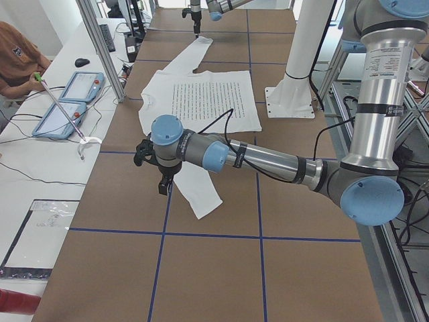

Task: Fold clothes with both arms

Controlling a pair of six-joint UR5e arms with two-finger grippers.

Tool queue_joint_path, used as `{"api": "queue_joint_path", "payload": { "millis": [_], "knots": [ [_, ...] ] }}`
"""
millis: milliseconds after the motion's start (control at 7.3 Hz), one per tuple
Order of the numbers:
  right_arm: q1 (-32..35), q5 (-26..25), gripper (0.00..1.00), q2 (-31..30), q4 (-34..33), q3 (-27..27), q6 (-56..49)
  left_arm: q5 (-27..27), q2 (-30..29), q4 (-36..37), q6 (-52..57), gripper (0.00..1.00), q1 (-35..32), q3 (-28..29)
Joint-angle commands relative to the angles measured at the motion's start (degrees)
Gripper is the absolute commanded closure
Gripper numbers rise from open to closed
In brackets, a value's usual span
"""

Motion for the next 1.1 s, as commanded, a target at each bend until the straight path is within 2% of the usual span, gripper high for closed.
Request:
{"api": "queue_joint_path", "payload": {
  "millis": [0,137,274,548,958],
  "knots": [
    [-0.09,-0.04,0.40,0.05,-0.02,-0.76,0.62,0.00,0.00,0.00,0.01,0.00,0.00,-0.03],
    [-0.09,-0.12,0.45,0.05,-0.02,-0.93,0.89,0.00,0.00,-0.52,0.01,0.00,0.00,-0.11],
    [-0.09,-0.04,0.46,-0.04,-0.02,-1.20,0.89,0.09,0.09,-0.53,0.01,0.00,0.00,-0.20],
    [-0.09,0.05,0.62,-0.04,-0.02,-1.37,0.89,0.00,0.09,-0.53,0.01,0.00,0.00,-0.38],
    [-0.09,0.14,0.64,-0.04,-0.02,-1.72,0.89,0.00,0.09,-0.53,0.01,0.00,0.00,-0.29]
  ]
}}
